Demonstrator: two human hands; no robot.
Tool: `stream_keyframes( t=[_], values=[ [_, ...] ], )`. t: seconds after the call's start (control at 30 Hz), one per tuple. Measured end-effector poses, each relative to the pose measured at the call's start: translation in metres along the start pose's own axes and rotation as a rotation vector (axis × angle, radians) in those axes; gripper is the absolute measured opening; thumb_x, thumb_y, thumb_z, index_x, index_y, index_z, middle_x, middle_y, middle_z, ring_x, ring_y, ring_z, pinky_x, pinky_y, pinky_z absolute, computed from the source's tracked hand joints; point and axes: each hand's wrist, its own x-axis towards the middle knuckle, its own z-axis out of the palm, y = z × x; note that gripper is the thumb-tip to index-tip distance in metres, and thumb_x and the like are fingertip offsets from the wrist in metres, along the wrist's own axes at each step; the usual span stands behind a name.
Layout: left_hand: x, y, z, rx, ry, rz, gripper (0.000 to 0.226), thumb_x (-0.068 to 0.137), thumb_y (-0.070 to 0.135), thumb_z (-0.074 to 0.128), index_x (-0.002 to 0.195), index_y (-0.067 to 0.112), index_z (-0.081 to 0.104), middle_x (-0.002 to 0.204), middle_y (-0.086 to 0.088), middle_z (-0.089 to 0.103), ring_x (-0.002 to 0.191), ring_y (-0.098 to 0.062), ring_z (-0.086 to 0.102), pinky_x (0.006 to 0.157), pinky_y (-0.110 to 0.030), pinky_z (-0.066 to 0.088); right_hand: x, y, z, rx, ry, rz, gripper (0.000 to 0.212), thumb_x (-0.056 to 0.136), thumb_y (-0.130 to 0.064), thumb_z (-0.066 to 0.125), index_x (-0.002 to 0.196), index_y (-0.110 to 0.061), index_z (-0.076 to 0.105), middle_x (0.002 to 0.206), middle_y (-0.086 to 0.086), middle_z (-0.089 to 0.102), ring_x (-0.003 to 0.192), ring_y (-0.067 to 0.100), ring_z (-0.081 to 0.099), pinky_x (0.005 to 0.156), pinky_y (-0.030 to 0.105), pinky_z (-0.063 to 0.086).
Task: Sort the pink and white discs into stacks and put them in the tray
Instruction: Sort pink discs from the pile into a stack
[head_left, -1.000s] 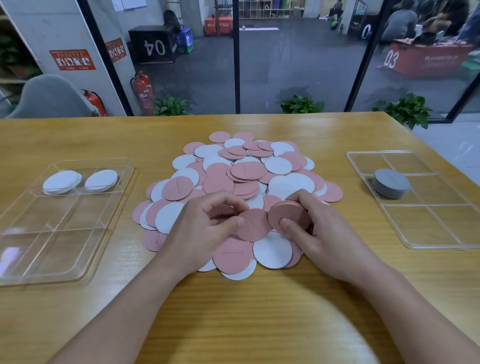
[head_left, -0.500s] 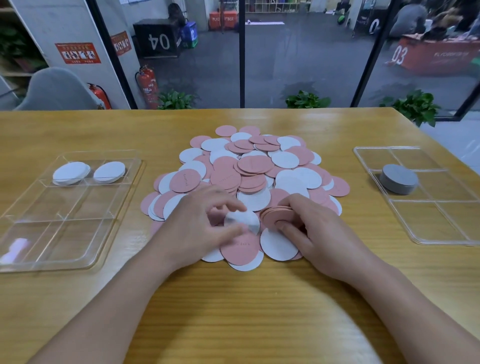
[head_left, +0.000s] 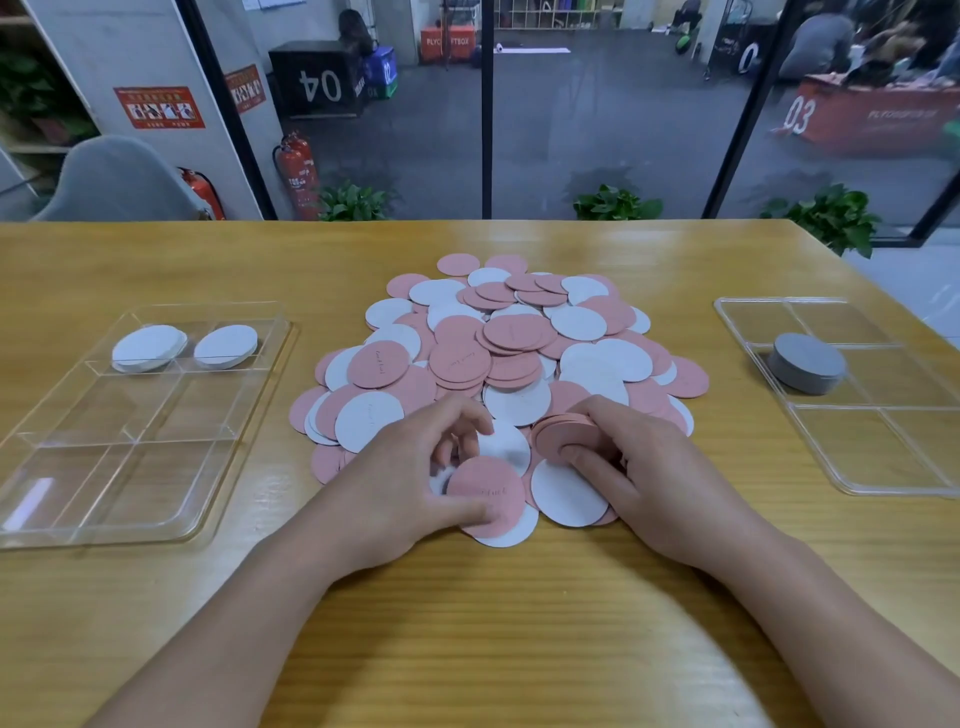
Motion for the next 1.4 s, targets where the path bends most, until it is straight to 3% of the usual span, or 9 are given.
stream_keyframes(
  t=[0.17,0.3,0.4,0.53,0.73,0.9,1.0,1.1,1.4],
  values=[
    [0.004,-0.008,0.001,-0.169,0.146,0.008,0.04,0.092,0.015,0.087,0.123,0.038,0.077,0.094,0.007,0.066,0.075,-0.007,0.053,0.071,-0.015,0.045,0.0,0.003,0.0,0.005,0.005,-0.004,0.015,0.105,-0.042,0.061,0.109,-0.028,0.06,0.094,-0.01,0.068,0.089,0.014,0.062,0.072,0.051,0.055],
    [0.009,-0.016,0.002,-0.225,0.237,0.017,0.002,0.1,0.024,0.08,0.102,0.022,0.081,0.089,-0.001,0.071,0.082,-0.026,0.061,0.075,-0.039,0.05,-0.002,0.0,-0.003,0.098,0.033,-0.01,0.009,0.105,-0.037,0.064,0.108,-0.03,0.06,0.088,-0.01,0.065,0.081,0.017,0.059,0.069,0.049,0.054],
    [0.011,-0.016,0.004,-0.249,0.279,0.042,0.009,0.106,0.023,0.074,0.1,0.021,0.08,0.093,0.003,0.078,0.088,-0.027,0.07,0.083,-0.047,0.059,-0.002,-0.006,-0.005,0.183,0.034,-0.04,0.008,0.107,-0.032,0.064,0.114,-0.034,0.06,0.089,-0.006,0.066,0.079,0.021,0.057,0.069,0.044,0.051],
    [0.011,-0.01,0.012,-0.205,0.167,0.078,0.017,0.11,0.02,0.065,0.106,0.03,0.079,0.093,0.01,0.074,0.085,-0.018,0.064,0.078,-0.036,0.052,0.0,-0.01,0.0,0.192,0.025,-0.029,0.022,0.108,-0.03,0.063,0.122,-0.044,0.053,0.096,-0.014,0.067,0.085,0.013,0.061,0.07,0.025,0.05],
    [0.027,0.005,0.014,-0.106,0.097,0.175,0.037,0.111,0.006,0.056,0.122,0.031,0.08,0.109,0.02,0.077,0.107,-0.01,0.07,0.089,-0.021,0.053,0.007,-0.008,0.005,0.144,-0.027,-0.066,0.011,0.108,-0.032,0.063,0.117,-0.027,0.061,0.097,-0.008,0.067,0.087,0.019,0.062,0.076,0.047,0.054],
    [0.075,-0.011,-0.006,0.186,0.381,0.044,0.019,0.11,0.026,0.061,0.121,0.028,0.077,0.121,0.011,0.066,0.114,-0.012,0.058,0.097,-0.036,0.052,0.028,-0.008,-0.004,-0.035,0.026,-0.04,0.015,0.103,-0.035,0.064,0.094,-0.034,0.052,0.082,-0.013,0.06,0.079,0.013,0.056,0.067,0.04,0.051],
    [0.094,-0.026,-0.009,0.427,0.385,-0.099,0.037,0.11,0.042,0.057,0.142,0.024,0.067,0.143,0.001,0.048,0.131,-0.025,0.04,0.107,-0.041,0.046,0.044,-0.012,-0.006,-0.105,0.012,-0.035,0.018,0.099,-0.037,0.066,0.089,-0.032,0.051,0.077,-0.012,0.058,0.073,0.012,0.054,0.061,0.04,0.049],
    [0.097,-0.034,-0.002,0.579,0.346,-0.134,0.039,0.109,0.052,0.054,0.135,0.025,0.067,0.138,0.001,0.046,0.121,-0.028,0.037,0.105,-0.039,0.042,0.049,-0.012,-0.001,-0.116,-0.003,-0.043,0.017,0.099,-0.038,0.066,0.093,-0.027,0.054,0.077,-0.012,0.058,0.075,0.013,0.055,0.061,0.033,0.045],
    [0.077,-0.029,-0.007,0.289,0.265,-0.042,0.046,0.098,0.051,0.074,0.14,0.039,0.06,0.135,0.022,0.055,0.132,-0.015,0.034,0.112,-0.037,0.037,0.03,0.001,0.005,0.021,-0.001,-0.012,0.018,0.103,-0.037,0.067,0.095,-0.036,0.051,0.082,-0.012,0.058,0.08,0.015,0.055,0.067,0.027,0.044]
  ],
)
